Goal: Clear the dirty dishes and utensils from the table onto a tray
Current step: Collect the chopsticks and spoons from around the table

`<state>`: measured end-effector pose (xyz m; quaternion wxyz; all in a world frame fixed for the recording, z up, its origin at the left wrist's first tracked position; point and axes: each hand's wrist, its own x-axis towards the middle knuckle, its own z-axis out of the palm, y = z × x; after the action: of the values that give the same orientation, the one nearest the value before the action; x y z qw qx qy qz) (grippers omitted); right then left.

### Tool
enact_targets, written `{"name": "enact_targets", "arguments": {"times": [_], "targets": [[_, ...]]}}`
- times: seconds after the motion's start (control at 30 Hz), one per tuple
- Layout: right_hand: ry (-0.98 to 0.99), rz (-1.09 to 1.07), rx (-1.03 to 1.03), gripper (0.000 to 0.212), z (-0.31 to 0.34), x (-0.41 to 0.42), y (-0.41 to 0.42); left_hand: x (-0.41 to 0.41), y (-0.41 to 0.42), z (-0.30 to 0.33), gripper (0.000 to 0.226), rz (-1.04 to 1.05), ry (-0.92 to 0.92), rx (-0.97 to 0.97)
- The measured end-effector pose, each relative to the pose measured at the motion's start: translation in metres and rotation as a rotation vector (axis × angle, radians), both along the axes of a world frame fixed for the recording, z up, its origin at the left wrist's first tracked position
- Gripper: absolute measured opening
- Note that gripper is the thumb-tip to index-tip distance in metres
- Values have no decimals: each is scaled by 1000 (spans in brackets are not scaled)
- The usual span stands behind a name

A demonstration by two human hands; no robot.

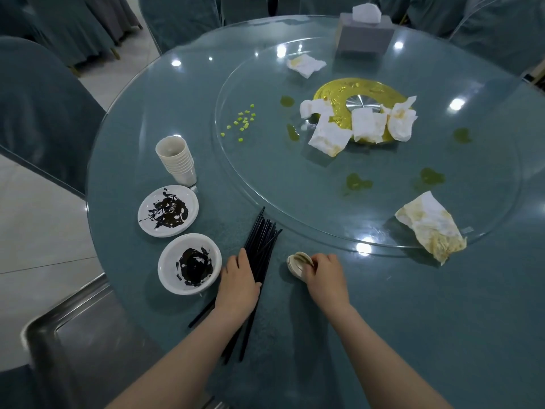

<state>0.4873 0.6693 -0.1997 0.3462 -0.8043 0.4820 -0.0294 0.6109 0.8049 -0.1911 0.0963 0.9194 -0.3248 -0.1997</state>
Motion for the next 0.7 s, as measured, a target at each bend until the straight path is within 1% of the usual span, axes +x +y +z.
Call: {"name": "enact_targets", "arguments": {"times": [0.23, 0.4, 0.57, 0.7], "targets": [[58, 51, -92, 30, 2, -3, 4, 3, 9, 10, 84, -53, 86, -48], [82, 46, -137, 30, 7, -4, 9, 7, 12, 18, 79, -110, 98, -146], [50, 5, -170, 40, 16, -5, 16, 11, 17, 29, 78, -151, 148, -205], [-1, 8, -204, 35, 33, -1, 22, 18, 22, 49, 74, -169, 178, -277]]}}
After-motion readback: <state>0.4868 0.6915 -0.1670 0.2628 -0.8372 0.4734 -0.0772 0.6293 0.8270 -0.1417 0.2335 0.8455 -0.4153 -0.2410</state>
